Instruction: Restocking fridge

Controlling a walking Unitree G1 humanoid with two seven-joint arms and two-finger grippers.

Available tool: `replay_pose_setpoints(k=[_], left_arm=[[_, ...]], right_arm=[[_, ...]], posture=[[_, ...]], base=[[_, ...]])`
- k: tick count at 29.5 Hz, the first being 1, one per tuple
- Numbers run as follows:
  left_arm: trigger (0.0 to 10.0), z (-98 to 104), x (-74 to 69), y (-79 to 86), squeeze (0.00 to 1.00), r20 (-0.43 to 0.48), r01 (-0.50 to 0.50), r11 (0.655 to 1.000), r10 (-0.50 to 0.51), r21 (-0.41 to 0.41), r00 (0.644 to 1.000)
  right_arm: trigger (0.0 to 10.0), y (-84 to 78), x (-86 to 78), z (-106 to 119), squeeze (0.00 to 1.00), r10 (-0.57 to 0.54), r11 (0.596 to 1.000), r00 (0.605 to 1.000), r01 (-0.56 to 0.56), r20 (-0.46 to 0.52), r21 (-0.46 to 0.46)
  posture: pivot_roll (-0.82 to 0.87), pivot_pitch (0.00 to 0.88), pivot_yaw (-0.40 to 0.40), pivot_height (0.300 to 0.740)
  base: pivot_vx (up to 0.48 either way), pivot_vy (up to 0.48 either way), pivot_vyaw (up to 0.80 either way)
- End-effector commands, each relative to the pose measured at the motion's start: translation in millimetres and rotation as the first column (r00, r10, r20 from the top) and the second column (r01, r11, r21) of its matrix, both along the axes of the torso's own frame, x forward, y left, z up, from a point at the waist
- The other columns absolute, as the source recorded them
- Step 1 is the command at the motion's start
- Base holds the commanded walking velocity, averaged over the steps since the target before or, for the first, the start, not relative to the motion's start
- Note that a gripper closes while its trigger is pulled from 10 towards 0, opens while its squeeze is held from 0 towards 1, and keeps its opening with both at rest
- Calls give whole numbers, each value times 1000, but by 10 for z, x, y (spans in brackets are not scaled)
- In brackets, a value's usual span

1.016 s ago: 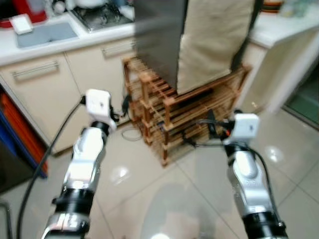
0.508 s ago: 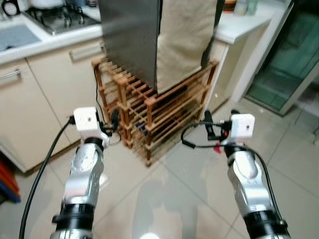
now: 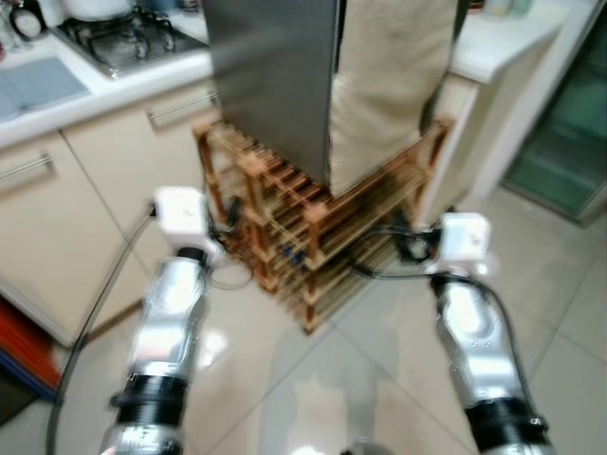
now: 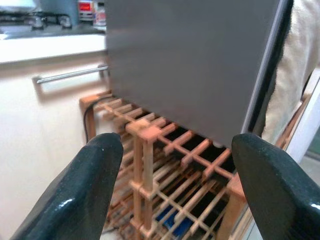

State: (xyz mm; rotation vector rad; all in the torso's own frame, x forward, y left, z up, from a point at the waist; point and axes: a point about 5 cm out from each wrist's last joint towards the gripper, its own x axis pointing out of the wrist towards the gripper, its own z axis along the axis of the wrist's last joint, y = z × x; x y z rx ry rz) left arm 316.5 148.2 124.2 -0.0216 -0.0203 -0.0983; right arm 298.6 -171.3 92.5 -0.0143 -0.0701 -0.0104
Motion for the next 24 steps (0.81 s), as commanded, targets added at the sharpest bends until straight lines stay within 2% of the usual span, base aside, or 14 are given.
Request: replay_pose_setpoints(k=[1, 6, 8, 13, 24], left_arm=[[10000, 56, 8, 87, 0, 22, -21, 1000, 20, 21, 1000], [10000, 75, 16, 53, 0, 31, -2, 1000, 1, 27, 1000], [10000, 108, 18, -14, 0, 56, 30, 999, -32, 29, 998], [10000, 107, 39, -65, 0, 49, 43, 998, -45, 50, 998], [10000, 67, 96, -64, 0, 28, 19, 998, -21, 61, 999]], right_arm=[[10000, 98, 35, 79, 0, 25, 1000, 999, -25, 38, 0], [10000, 113, 44, 94, 0, 34, 999, 998, -33, 47, -8], [10000, 105, 46, 93, 0, 31, 1000, 999, -31, 39, -5], [10000, 53, 41, 110, 0, 9, 1000, 999, -10, 52, 8], [10000, -62, -11, 103, 0, -23, 1000, 998, 23, 50, 9]], posture=[[-108, 0, 12, 740], [-110, 0, 12, 740], [-112, 0, 12, 740], [-118, 0, 11, 740], [-136, 0, 5, 740]], base=[[409, 247, 0], [408, 252, 0], [407, 253, -319], [0, 0, -600], [0, 0, -616]])
